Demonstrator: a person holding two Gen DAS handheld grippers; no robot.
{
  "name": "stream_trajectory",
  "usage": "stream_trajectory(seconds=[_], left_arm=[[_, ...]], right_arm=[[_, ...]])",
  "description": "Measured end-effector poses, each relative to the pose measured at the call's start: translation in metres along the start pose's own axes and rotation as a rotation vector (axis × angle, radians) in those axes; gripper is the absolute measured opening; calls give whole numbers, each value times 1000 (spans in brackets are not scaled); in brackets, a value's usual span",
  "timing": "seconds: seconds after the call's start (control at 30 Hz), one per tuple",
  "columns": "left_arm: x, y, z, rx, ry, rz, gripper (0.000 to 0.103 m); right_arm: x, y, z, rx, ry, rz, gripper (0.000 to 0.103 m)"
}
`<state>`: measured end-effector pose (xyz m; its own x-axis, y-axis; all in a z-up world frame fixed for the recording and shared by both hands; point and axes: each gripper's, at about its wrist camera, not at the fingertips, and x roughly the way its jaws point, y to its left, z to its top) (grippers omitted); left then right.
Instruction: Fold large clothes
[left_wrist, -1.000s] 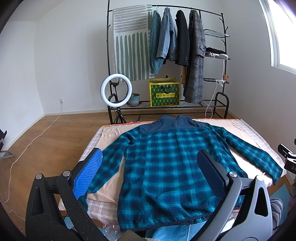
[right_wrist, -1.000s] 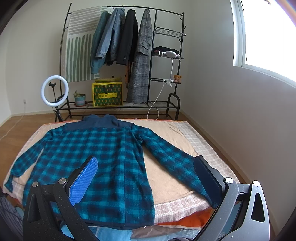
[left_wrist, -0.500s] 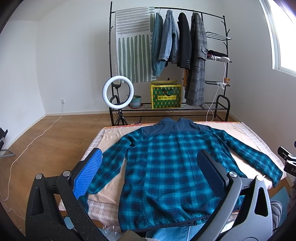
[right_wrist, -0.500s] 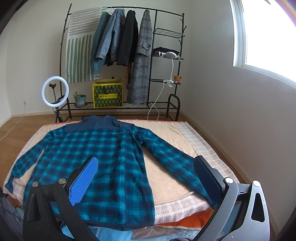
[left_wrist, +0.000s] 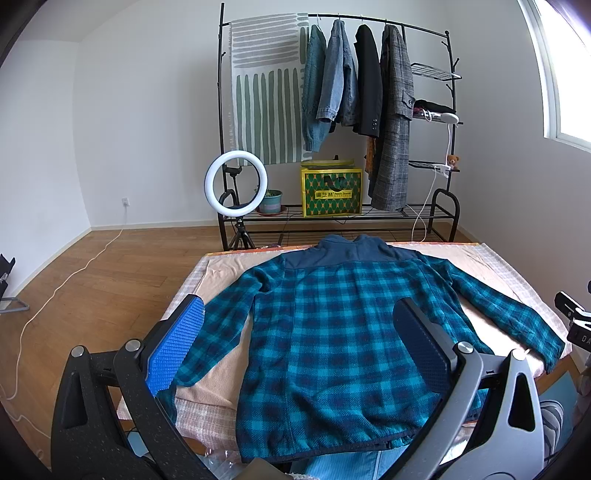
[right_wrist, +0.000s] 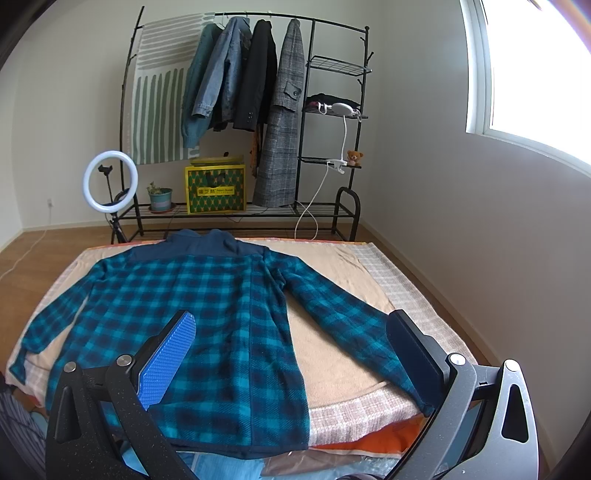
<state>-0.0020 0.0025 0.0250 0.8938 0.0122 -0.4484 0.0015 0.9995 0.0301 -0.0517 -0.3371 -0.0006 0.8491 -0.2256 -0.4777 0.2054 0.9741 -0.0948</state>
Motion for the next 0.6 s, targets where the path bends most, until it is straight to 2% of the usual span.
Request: stream_trajectory(seconds=[0.6], left_arm=[[-1, 0, -1, -1, -3, 0, 103]], right_arm=[[0, 0, 0, -1, 0, 1, 102]])
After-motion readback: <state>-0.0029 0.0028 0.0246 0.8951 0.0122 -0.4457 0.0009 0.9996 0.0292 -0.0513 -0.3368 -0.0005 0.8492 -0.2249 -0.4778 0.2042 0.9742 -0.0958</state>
